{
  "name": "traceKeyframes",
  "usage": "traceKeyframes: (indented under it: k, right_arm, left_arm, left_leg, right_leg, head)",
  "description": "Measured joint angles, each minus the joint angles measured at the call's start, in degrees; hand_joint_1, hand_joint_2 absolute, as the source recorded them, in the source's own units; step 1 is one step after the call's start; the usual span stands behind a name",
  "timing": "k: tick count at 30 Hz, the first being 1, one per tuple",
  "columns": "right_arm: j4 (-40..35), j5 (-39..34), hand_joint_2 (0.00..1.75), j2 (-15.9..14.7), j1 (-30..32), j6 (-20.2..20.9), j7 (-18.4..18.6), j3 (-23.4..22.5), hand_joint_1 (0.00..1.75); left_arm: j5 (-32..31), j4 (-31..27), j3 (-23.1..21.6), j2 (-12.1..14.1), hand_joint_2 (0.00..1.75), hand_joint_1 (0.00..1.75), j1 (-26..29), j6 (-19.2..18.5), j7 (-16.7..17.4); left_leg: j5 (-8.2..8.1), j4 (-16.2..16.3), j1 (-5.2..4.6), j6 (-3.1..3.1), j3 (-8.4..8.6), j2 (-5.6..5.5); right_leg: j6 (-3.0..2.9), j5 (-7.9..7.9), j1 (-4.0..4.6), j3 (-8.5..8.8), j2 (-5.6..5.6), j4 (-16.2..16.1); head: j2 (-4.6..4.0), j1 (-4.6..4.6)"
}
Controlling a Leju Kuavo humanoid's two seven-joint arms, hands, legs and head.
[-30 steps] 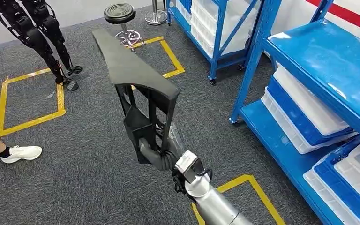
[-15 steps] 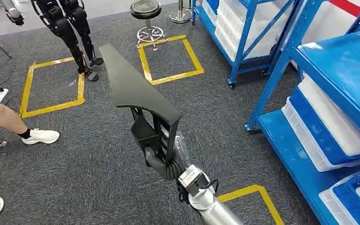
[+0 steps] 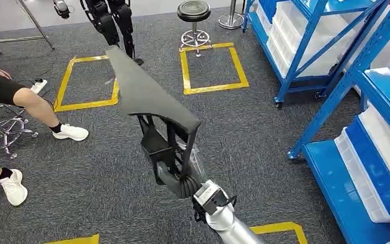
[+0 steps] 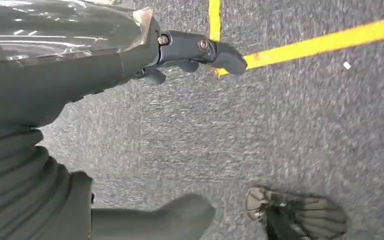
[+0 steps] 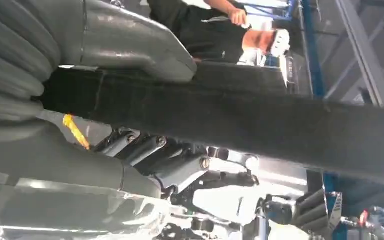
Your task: Take the parts from the cabinet and place them on the table.
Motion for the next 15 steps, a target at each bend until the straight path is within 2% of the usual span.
traceKeyframes:
  k: [1, 2, 3, 4, 5, 6, 7, 8, 9, 10, 11, 12, 13, 14, 15]
  right_arm:
    - [-0.22, -0.02, 1.75, 0.00, 0.08, 0.00, 0.02, 0.00, 1.75]
    - [-0.46, -0.02, 1.75, -0.02, 0.10, 0.00, 0.02, 0.00, 1.75]
    - [-0.57, -0.02, 1.75, -0.04, 0.12, 0.00, 0.02, 0.00, 1.75]
    - [-0.59, -0.02, 1.75, -0.07, 0.26, 0.00, 0.02, 0.00, 1.75]
    - [-0.61, -0.02, 1.75, -0.13, 0.41, 0.00, 0.02, 0.00, 1.75]
    - [-0.63, -0.02, 1.75, -0.22, 0.59, 0.00, 0.02, 0.00, 1.75]
    - [-0.74, -0.02, 1.75, -0.39, 0.83, -0.02, 0.02, -0.02, 1.75]
    - [-0.96, 0.07, 1.75, -0.50, 1.06, -0.02, 0.02, -0.02, 1.75]
    - [-1.31, 0.46, 1.75, -0.55, 1.27, 0.00, 0.04, -0.02, 1.75]
    - [-1.55, 1.12, 1.75, -0.57, 1.33, 0.02, 0.07, -0.02, 1.75]
    - [-1.62, 1.51, 1.75, -0.63, 1.47, 0.09, 0.11, -0.04, 1.75]
    - [-1.68, 1.73, 1.75, -0.85, 1.60, 0.11, 0.11, -0.04, 1.75]
    - [-1.70, 1.88, 1.75, -0.92, 1.75, 0.13, 0.24, -0.04, 1.75]
    - [-1.77, 2.05, 1.75, -0.92, 1.86, 0.18, 0.24, -0.04, 1.75]
    - [-2.01, 2.08, 1.75, -0.85, 1.91, 0.24, 0.26, -0.04, 1.75]
  left_arm:
    - [0.00, 0.00, 0.00, -0.07, 1.75, 0.00, -0.04, 0.02, 0.07]
    - [0.00, -0.02, 0.00, -0.04, 1.75, 0.00, -0.19, 0.04, 0.06]
    - [-0.07, 0.00, 0.00, -0.02, 1.75, 0.00, -0.35, 0.04, 0.07]
    - [-0.11, 0.00, 0.00, -0.08, 1.75, 0.00, -0.38, 0.04, 0.07]
    - [-0.22, 0.00, -0.02, -0.20, 1.75, 0.00, -0.33, 0.04, 0.06]
    - [-0.22, 0.00, -0.02, -0.28, 1.75, 0.00, -0.25, 0.04, 0.07]
    - [-0.22, 0.00, -0.02, -0.35, 1.75, 0.00, -0.17, 0.20, 0.09]
    - [-0.22, 0.00, -0.02, -0.37, 1.75, 0.00, -0.17, 0.24, 0.24]
    - [-0.24, 0.00, -0.02, -0.37, 1.75, 0.00, -0.19, 0.31, 0.59]
    - [-0.24, -0.02, -0.02, -0.26, 1.75, 0.00, -0.26, 0.35, 0.81]
    - [-0.24, -0.09, -0.02, 0.05, 1.75, 0.00, -0.46, 0.35, 1.07]
    - [-0.28, -0.09, -0.02, 0.04, 1.75, 0.00, -0.71, 0.37, 1.11]
    - [-0.28, -0.09, -0.02, 0.11, 1.75, 0.00, -0.75, 0.39, 1.16]
    - [-0.28, -0.09, -0.02, 0.28, 1.75, 0.00, -0.68, 0.39, 1.20]
    - [-0.28, -0.11, -0.02, 0.37, 1.75, 0.00, -0.64, 0.42, 1.27]
  left_leg:
    - [-1.04, 1.81, -0.34, -0.13, -0.74, 3.69]
    - [-2.85, 4.92, -0.31, -0.32, -2.37, 5.43]
    - [-5.08, 9.45, -0.31, -0.40, -4.76, 6.23]
    - [-6.86, 13.74, -0.32, -0.37, -7.09, 6.46]
    - [-7.66, 16.86, -0.32, -0.18, -8.88, 6.45]
    - [-7.23, 17.58, -0.41, 0.15, -9.43, 6.43]
    - [-5.40, 15.32, -0.69, 0.82, -8.44, 6.43]
    - [-3.18, 11.32, -1.15, 1.50, -6.33, 6.63]
    - [-0.78, 5.97, -1.95, 2.40, -3.33, 7.69]
    - [0.34, 1.61, -3.14, 3.50, -0.75, 10.80]
    - [-0.33, 0.94, -3.46, 3.79, -0.44, 12.34]
    - [-0.27, 0.33, -3.74, 3.81, -0.38, 12.01]
    - [-0.19, 0.20, -3.94, 3.79, -0.38, 11.26]
    - [-0.01, -0.32, -4.17, 4.02, -0.14, 10.63]
    - [0.81, -2.63, -4.15, 4.75, 1.79, 9.33]
  right_leg:
    - [-0.22, -0.03, 0.26, 0.18, -0.27, -0.06]
    - [-0.51, -0.08, 0.49, 0.22, -0.76, -0.11]
    - [-0.57, -0.12, 0.75, 0.17, -1.31, -0.10]
    - [-0.74, -0.23, 0.99, 0.14, -1.96, -0.10]
    - [-0.91, -0.35, 1.26, 0.11, -2.54, -0.10]
    - [-1.06, -0.45, 1.53, 0.16, -3.09, -0.10]
    - [-1.28, -0.60, 1.82, 0.26, -3.76, -0.10]
    - [-1.45, -0.73, 1.96, 0.40, -4.28, -0.12]
    - [-1.61, -0.84, 2.02, 0.62, -4.82, -0.19]
    - [-1.69, -0.89, 1.99, 0.89, -5.16, -0.40]
    - [-1.44, -1.02, 2.28, 1.09, -5.74, -0.60]
    - [-1.39, -0.97, 1.80, 1.16, -6.21, -0.94]
    - [-1.27, -0.98, 1.58, 1.23, -7.00, -1.10]
    - [-0.98, -0.95, 1.49, 1.66, -7.72, -1.63]
    - [-0.74, -0.99, 2.08, 2.54, -8.33, -2.50]
  head:
    - [0.00, -0.30]
    - [0.00, -0.31]
    - [0.00, -0.35]
    - [0.00, -0.33]
    - [0.00, -0.35]
    - [0.00, -0.35]
    - [0.00, -0.33]
    - [0.00, -0.33]
    - [0.00, -0.35]
    - [0.00, -0.33]
    - [0.00, -0.26]
    - [0.00, -0.35]
    - [0.00, -0.35]
    - [0.00, -0.39]
    - [0.00, -0.39]
